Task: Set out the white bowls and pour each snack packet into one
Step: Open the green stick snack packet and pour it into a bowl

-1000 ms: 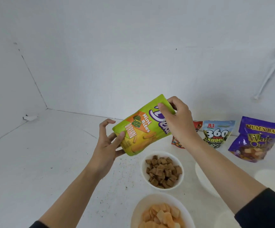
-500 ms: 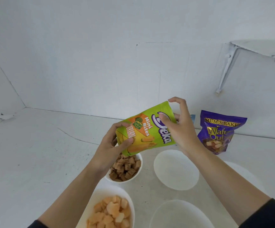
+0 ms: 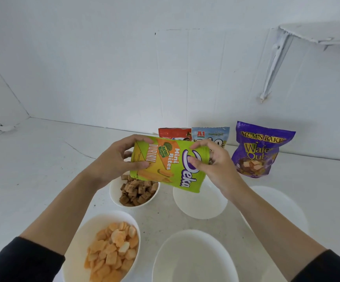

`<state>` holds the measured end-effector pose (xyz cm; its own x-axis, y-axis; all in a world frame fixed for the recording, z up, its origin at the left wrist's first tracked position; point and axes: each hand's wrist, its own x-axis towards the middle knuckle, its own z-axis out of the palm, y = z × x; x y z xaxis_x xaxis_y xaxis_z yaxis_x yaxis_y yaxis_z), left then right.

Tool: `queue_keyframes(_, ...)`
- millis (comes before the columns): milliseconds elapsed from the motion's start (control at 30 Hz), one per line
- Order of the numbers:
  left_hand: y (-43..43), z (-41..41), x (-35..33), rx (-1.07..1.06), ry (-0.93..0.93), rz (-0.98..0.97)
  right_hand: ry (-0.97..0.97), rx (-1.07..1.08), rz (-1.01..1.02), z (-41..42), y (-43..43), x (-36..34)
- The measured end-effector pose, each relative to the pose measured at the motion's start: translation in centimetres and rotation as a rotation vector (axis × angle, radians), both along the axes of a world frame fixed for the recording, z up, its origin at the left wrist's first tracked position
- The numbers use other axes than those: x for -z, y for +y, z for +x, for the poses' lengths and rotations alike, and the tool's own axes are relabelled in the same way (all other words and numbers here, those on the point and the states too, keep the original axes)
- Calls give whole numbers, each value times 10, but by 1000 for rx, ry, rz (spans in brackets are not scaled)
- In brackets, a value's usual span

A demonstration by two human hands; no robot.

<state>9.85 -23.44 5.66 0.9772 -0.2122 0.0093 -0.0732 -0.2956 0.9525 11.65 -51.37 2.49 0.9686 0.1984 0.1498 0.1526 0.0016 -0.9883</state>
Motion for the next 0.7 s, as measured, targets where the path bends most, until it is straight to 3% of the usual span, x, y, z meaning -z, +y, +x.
queue_keyframes(433, -15, 2, 0, 6, 21, 118, 48, 26, 27, -4, -4, 32)
queue_keyframes(700, -10, -3, -20, -27, -69, 13, 15, 10, 127, -2, 2, 18)
